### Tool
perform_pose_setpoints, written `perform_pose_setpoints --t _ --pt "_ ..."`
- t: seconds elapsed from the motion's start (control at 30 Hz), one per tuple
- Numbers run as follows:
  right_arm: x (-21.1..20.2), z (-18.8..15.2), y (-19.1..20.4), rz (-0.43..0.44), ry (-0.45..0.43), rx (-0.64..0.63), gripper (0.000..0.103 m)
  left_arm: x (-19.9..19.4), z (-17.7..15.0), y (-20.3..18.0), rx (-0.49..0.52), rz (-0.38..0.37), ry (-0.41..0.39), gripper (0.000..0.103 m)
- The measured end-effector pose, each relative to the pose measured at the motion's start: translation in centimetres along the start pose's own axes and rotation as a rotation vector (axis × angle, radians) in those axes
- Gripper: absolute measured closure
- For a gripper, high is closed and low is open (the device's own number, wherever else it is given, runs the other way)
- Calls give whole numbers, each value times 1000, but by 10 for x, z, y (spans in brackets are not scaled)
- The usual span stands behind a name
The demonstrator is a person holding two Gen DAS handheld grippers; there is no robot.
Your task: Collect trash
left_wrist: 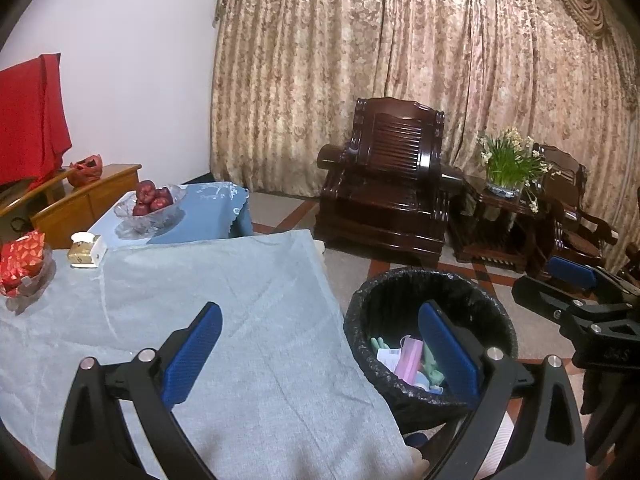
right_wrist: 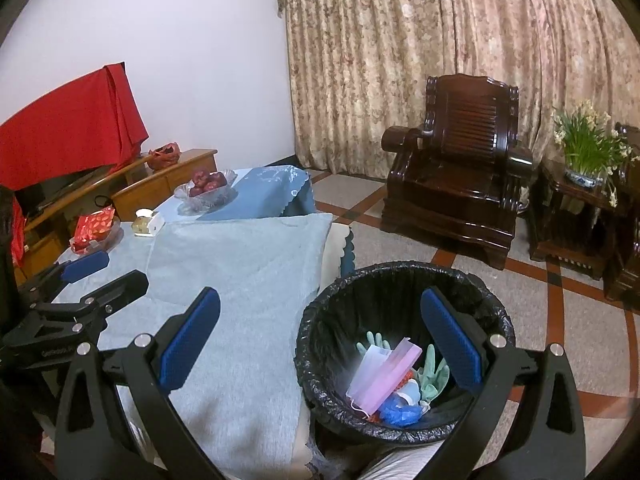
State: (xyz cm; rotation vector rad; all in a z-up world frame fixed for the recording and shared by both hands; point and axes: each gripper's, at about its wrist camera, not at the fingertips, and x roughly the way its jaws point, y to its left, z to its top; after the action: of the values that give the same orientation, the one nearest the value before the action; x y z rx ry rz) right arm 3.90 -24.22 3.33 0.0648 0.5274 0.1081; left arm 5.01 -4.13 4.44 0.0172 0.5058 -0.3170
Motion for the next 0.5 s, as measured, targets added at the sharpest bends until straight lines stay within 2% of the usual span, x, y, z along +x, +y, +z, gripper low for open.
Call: perform_pose_setpoints --t 0.5 --pt "0 0 0 0 0 -2 5 -1 0 1 2 3 -1 6"
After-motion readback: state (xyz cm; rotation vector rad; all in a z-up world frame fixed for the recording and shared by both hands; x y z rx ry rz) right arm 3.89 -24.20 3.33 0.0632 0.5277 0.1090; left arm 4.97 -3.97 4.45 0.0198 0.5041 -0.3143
